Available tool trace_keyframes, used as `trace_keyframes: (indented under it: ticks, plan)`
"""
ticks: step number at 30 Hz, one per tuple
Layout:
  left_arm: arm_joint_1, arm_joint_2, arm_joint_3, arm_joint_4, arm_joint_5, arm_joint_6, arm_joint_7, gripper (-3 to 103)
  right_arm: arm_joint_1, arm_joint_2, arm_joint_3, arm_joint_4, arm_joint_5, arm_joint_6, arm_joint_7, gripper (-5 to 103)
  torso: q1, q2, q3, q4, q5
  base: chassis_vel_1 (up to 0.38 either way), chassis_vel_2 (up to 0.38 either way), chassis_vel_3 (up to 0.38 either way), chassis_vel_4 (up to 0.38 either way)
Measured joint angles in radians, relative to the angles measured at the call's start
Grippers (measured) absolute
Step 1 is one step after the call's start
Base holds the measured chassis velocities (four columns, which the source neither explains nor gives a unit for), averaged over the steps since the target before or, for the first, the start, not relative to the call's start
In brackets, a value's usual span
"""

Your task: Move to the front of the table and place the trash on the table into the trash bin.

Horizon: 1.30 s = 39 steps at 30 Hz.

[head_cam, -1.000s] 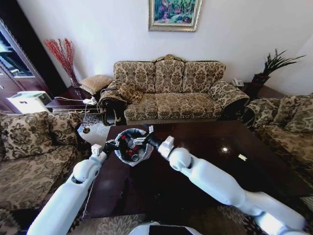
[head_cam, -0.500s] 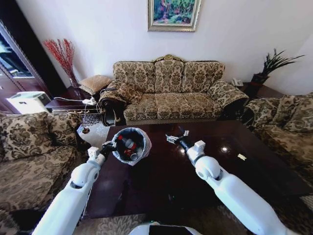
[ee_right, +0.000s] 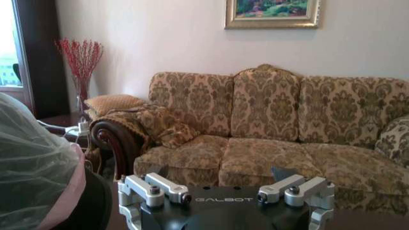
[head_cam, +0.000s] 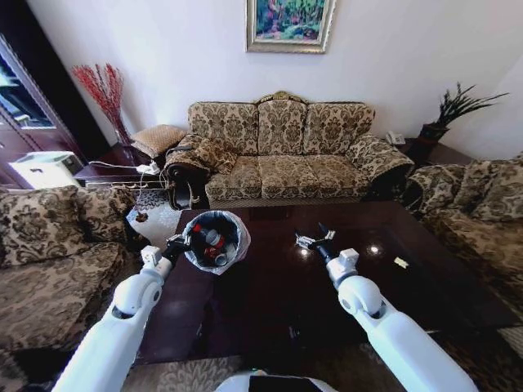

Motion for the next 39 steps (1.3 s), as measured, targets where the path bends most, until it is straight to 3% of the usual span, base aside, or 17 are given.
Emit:
trace_keyframes:
  ticks: [23, 26, 30, 35, 39]
  plan:
    - [0.012, -0.025, 0.005, -0.014, 0.002, -0.017, 0.005, 1, -0.026, 0.030, 0.054, -0.091, -0.032, 0.024, -0.002, 100, 0.000, 0.000, 0.000, -0.0008, -0.0003, -0.314, -0.322, 0.315, 0.317]
    - [0.016, -0.033, 0.008, -0.014, 0.007, -0.020, 0.009, 1, -0.023, 0.040, 0.065, -0.173, -0.056, 0.069, -0.011, 100, 0.000, 0.000, 0.000, -0.0004, 0.0011, -0.354, -0.359, 0.342, 0.365]
    - [0.023, -0.038, 0.010, -0.014, 0.013, -0.027, 0.016, 1, 0.001, 0.062, 0.065, -0.269, -0.083, 0.102, -0.030, 100, 0.000, 0.000, 0.000, -0.0010, -0.0002, -0.320, -0.321, 0.293, 0.314]
    - [0.023, -0.039, 0.017, -0.015, 0.018, -0.030, 0.017, 1, 0.052, 0.096, 0.043, -0.386, -0.077, 0.106, -0.050, 100, 0.000, 0.000, 0.000, -0.0004, 0.0012, -0.135, -0.155, 0.135, 0.163]
    - [0.023, -0.039, 0.024, -0.015, 0.023, -0.030, 0.019, 1, 0.096, 0.132, 0.016, -0.480, -0.067, 0.106, -0.068, 100, 0.000, 0.000, 0.000, -0.0005, 0.0001, -0.009, -0.013, 0.006, 0.001]
